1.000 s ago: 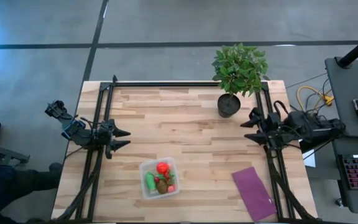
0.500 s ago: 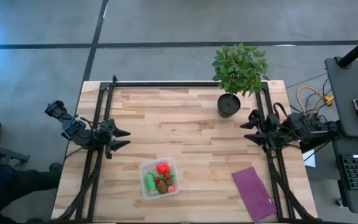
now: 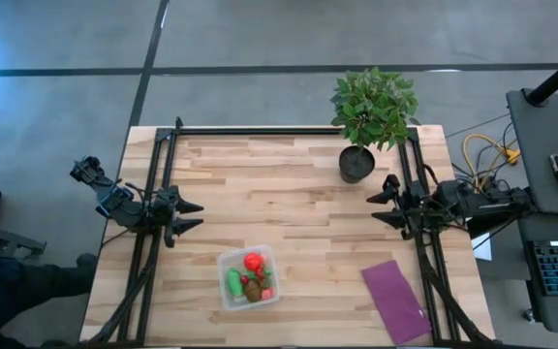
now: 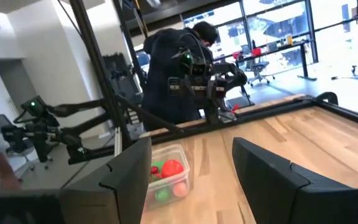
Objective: Pick and placing Produce into tupperware
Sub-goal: Return to Home Position
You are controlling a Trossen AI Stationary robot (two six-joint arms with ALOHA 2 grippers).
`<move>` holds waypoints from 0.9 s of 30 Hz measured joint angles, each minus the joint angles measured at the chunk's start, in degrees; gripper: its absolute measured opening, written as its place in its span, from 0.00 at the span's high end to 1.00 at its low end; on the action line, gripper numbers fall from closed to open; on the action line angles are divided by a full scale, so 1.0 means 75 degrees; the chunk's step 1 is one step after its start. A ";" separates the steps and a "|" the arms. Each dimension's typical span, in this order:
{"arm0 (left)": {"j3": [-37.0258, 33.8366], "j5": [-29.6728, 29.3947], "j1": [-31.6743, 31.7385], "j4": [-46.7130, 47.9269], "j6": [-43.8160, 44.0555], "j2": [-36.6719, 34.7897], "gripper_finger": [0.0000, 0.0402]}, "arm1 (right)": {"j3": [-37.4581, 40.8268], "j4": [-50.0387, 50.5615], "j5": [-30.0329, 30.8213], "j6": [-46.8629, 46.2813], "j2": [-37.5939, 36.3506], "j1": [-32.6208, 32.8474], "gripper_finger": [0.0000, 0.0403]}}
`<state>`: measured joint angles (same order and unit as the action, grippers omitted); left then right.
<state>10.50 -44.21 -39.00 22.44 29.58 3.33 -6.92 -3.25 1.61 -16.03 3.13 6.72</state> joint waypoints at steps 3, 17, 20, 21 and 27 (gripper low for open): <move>0.0000 0.0001 0.0000 0.0001 0.0002 0.0000 0.52 | 0.0000 0.0000 0.0000 -0.0003 0.0095 0.0000 0.46; 0.0000 0.0000 0.0000 0.0001 0.0000 0.0000 0.52 | 0.0000 -0.0003 0.0000 -0.0003 0.0207 0.0000 0.46; 0.0000 0.0000 -0.0001 0.0002 0.0000 0.0000 0.52 | 0.0000 -0.0002 0.0000 -0.0003 0.0207 0.0000 0.46; 0.0000 0.0001 -0.0003 0.0001 0.0001 0.0000 0.52 | 0.0000 -0.0003 0.0000 -0.0003 0.0207 0.0000 0.46; 0.0000 0.0001 -0.0002 0.0003 0.0002 0.0000 0.52 | 0.0000 -0.0003 0.0000 -0.0003 0.0204 0.0000 0.46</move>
<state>10.50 -44.20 -39.02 22.46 29.60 3.33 -6.92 -3.27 1.61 -16.05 4.67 6.72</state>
